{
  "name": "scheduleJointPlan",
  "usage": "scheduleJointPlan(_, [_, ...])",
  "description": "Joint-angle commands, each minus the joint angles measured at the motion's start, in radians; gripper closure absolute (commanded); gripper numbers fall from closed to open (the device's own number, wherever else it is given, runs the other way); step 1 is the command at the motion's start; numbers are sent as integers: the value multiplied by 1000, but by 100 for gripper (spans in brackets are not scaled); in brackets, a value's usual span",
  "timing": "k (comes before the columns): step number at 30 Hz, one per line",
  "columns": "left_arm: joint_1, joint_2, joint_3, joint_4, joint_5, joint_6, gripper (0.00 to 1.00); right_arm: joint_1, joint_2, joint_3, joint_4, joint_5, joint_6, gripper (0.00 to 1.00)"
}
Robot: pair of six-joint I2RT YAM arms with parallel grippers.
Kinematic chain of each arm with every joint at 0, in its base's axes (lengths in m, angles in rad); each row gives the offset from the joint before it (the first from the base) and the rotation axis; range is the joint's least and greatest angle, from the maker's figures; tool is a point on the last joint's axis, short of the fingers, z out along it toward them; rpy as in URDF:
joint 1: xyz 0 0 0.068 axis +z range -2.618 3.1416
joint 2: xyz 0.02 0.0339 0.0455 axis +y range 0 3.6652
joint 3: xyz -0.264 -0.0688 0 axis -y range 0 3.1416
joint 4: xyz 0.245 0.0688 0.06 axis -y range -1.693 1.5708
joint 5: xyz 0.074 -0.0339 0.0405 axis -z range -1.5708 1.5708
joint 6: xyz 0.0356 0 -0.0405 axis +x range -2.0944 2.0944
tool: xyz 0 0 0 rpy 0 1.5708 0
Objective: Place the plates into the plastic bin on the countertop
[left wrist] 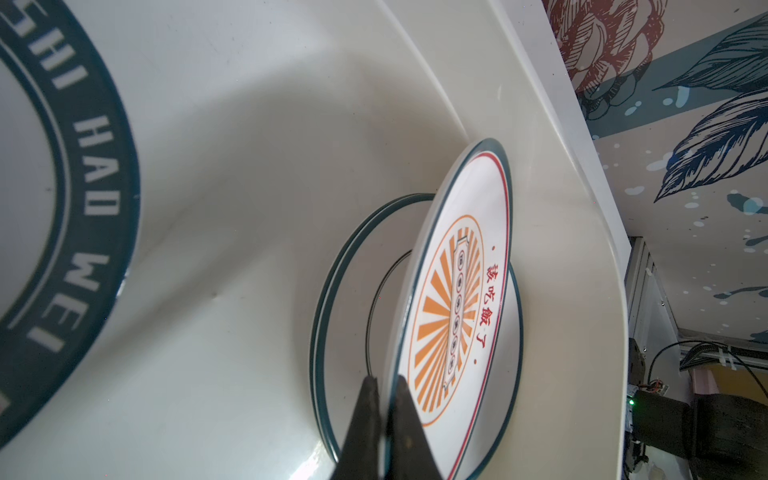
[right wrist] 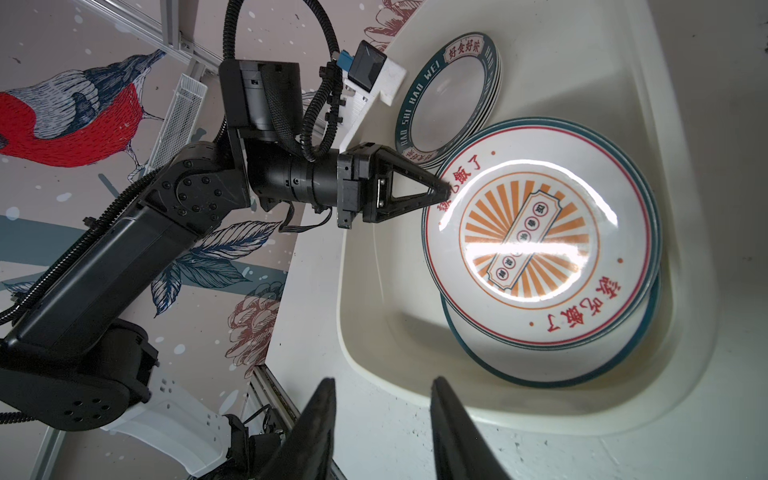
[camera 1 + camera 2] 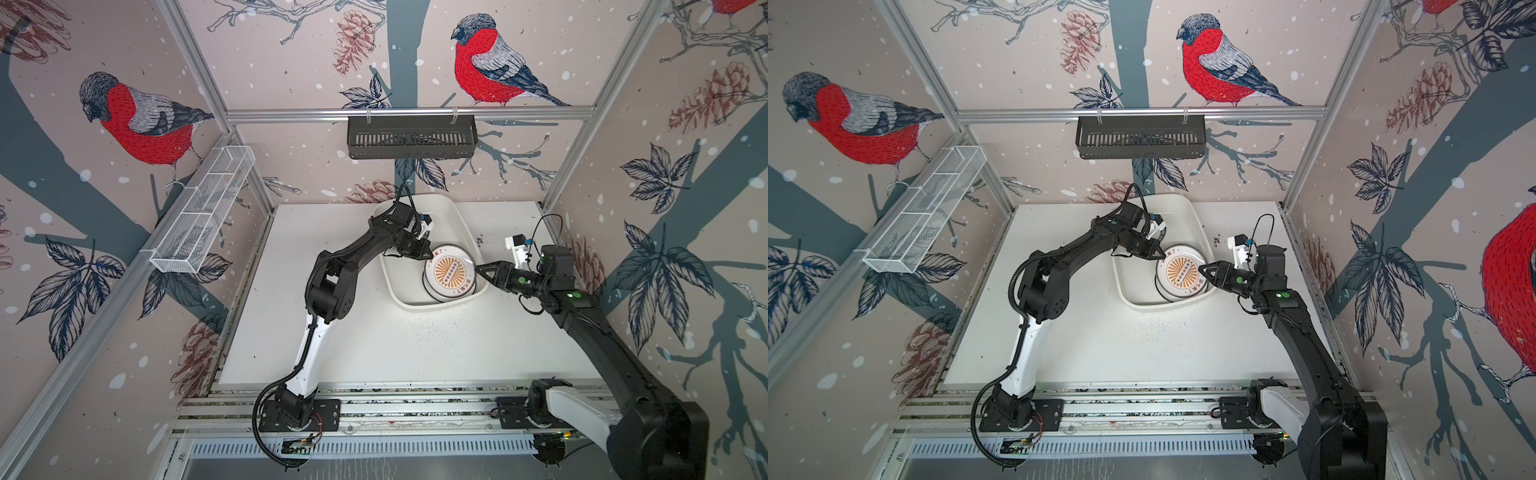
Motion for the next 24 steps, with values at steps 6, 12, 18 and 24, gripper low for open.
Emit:
scheduleJointPlan(6, [-4, -32, -17, 0, 2, -14, 100, -1, 9, 2, 55, -12, 8, 60])
scheduleJointPlan(12, [-5, -100, -31, 13, 21, -55, 100, -1, 0, 2, 53, -11, 10, 60])
scheduleJointPlan(18, [-6, -135, -82, 39, 33, -77, 100, -1, -1, 2, 54, -11, 15, 60])
scheduleJointPlan(24, [-5, -114, -102, 38, 24, -69, 100, -1, -1, 3, 55, -12, 17, 60])
